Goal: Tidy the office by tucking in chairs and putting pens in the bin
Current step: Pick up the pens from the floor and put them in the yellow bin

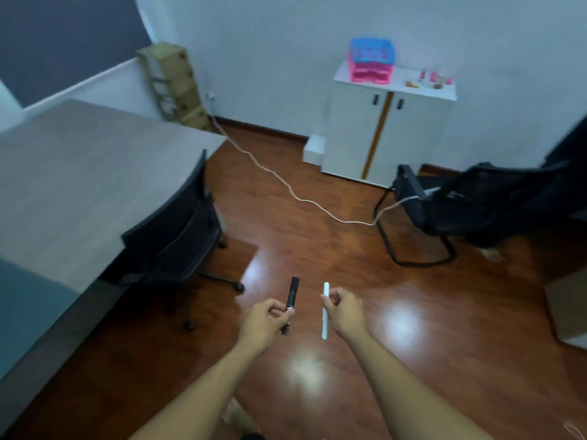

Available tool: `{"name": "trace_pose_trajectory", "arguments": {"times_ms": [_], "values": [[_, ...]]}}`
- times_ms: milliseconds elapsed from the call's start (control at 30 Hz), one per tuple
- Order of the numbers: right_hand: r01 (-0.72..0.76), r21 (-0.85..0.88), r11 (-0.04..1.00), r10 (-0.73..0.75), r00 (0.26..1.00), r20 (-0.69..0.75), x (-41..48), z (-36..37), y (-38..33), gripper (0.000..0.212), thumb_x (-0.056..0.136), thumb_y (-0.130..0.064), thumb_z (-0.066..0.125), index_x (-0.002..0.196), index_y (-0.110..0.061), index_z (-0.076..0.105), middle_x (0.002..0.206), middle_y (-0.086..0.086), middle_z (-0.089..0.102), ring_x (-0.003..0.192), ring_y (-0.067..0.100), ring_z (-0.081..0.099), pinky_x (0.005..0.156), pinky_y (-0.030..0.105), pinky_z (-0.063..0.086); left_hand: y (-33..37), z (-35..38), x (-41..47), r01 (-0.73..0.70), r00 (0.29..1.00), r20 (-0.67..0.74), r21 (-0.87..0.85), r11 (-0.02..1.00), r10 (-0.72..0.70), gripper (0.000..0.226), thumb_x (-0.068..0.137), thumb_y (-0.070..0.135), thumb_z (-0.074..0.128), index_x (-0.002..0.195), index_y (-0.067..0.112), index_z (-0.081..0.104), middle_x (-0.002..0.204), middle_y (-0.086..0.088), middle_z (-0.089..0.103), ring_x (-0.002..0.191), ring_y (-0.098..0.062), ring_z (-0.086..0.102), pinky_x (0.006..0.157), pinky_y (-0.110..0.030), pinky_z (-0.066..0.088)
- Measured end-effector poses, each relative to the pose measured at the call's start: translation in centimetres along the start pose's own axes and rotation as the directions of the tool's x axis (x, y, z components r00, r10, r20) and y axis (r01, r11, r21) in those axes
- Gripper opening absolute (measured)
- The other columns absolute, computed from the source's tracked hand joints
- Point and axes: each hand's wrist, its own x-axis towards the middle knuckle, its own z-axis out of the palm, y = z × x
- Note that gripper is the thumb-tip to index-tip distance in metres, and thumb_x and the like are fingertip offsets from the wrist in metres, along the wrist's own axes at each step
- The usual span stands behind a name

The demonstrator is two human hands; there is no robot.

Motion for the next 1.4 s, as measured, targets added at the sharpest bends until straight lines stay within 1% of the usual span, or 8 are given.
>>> {"name": "trace_pose_trajectory", "arguments": {"times_ms": [67, 200, 267, 433, 800, 1000, 1133, 1400], "values": [[0.047, -0.02, 0.999, -0.046, 0.998, 0.053, 0.2, 2.3, -2.1, 0.019, 0.1, -0.032, 0.071, 0.096, -0.015, 0.077, 0.086, 0.002, 0.076, 0.084, 0.024, 0.069, 0.073, 0.037, 0.051, -1.9, -2.3, -0.8, 0.047, 0.997, -0.055, -0.039, 0.998, -0.049, 0.018, 0.09, 0.029, 0.086, 0.09, 0.012, 0.078, 0.075, -0.006, 0.08, 0.061, -0.015, 0.078, 0.066, -0.03, 0.064], [0.15, -0.038, 0.988, -0.142, 0.976, 0.165, 0.1, 7.3, -6.6, 0.014, 0.096, -0.032, 0.077, 0.097, -0.019, 0.081, 0.082, -0.004, 0.075, 0.084, 0.021, 0.072, 0.076, 0.033, 0.052, -5.3, -7.6, -2.8, 0.124, 0.972, -0.193, -0.066, 0.99, -0.135, 0.018, 0.092, 0.032, 0.084, 0.092, 0.015, 0.079, 0.067, 0.021, 0.075, 0.06, 0.008, 0.07, 0.057, -0.01, 0.05], [0.188, -0.05, 0.981, -0.172, 0.958, 0.228, -0.1, 9.9, -9.1, 0.015, 0.096, -0.035, 0.078, 0.096, -0.02, 0.082, 0.08, -0.006, 0.073, 0.083, 0.02, 0.072, 0.072, 0.03, 0.049, -7.1, -10.4, -3.8, 0.169, 0.949, -0.252, -0.093, 0.981, -0.187, 0.019, 0.092, 0.035, 0.083, 0.094, 0.017, 0.079, 0.073, 0.015, 0.077, 0.066, 0.014, 0.068, 0.059, -0.008, 0.049], [0.283, -0.051, 0.958, -0.243, 0.89, 0.386, -0.7, 17.0, -15.6, 0.021, 0.094, -0.042, 0.08, 0.092, -0.021, 0.082, 0.082, -0.009, 0.078, 0.075, 0.006, 0.071, 0.063, 0.021, 0.046, -12.2, -17.9, -5.9, 0.257, 0.878, -0.384, -0.124, 0.958, -0.285, 0.021, 0.09, 0.047, 0.082, 0.093, 0.027, 0.079, 0.084, 0.009, 0.076, 0.077, -0.003, 0.072, 0.064, -0.017, 0.053], [0.548, -0.031, 0.836, -0.412, 0.664, 0.624, -3.7, 33.6, -31.3, 0.021, 0.098, -0.04, 0.075, 0.092, -0.02, 0.081, 0.075, -0.01, 0.072, 0.063, -0.01, 0.064, 0.057, 0.006, 0.043, -21.2, -33.8, -6.9, 0.273, 0.714, -0.567, -0.316, 0.909, -0.411, 0.013, 0.09, 0.04, 0.084, 0.091, 0.028, 0.081, 0.082, 0.008, 0.081, 0.073, -0.005, 0.077, 0.076, -0.032, 0.064], [0.6, -0.017, 0.8, -0.437, 0.601, 0.669, -5.2, 41.2, -36.4, 0.027, 0.099, -0.047, 0.071, 0.09, -0.022, 0.079, 0.079, -0.007, 0.077, 0.071, 0.002, 0.069, 0.06, 0.014, 0.049, -24.6, -39.8, -8.3, 0.269, 0.646, -0.614, -0.374, 0.888, -0.454, 0.017, 0.093, 0.039, 0.082, 0.101, 0.025, 0.081, 0.086, 0.008, 0.081, 0.072, -0.003, 0.078, 0.075, -0.029, 0.065], [0.577, 0.041, 0.815, -0.428, 0.554, 0.714, -6.3, 45.5, -38.8, 0.022, 0.099, -0.043, 0.073, 0.086, -0.025, 0.078, 0.071, -0.003, 0.078, 0.062, 0.009, 0.075, 0.069, 0.037, 0.065, -27.1, -42.5, -8.9, 0.262, 0.599, -0.635, -0.421, 0.868, -0.488, 0.02, 0.094, 0.039, 0.08, 0.105, 0.023, 0.08, 0.088, 0.008, 0.081, 0.074, -0.004, 0.078, 0.076, -0.029, 0.065], [0.627, 0.02, 0.779, -0.42, 0.497, 0.759, -6.3, 55.3, -44.8, 0.026, 0.1, -0.042, 0.071, 0.088, -0.02, 0.08, 0.074, -0.004, 0.078, 0.071, 0.015, 0.075, 0.076, 0.04, 0.063, -31.6, -49.3, -7.7, 0.26, 0.48, -0.664, -0.517, 0.815, -0.574, 0.023, 0.093, 0.043, 0.08, 0.102, 0.022, 0.081, 0.094, 0.006, 0.079, 0.078, -0.011, 0.077, 0.073, -0.027, 0.062]]}}
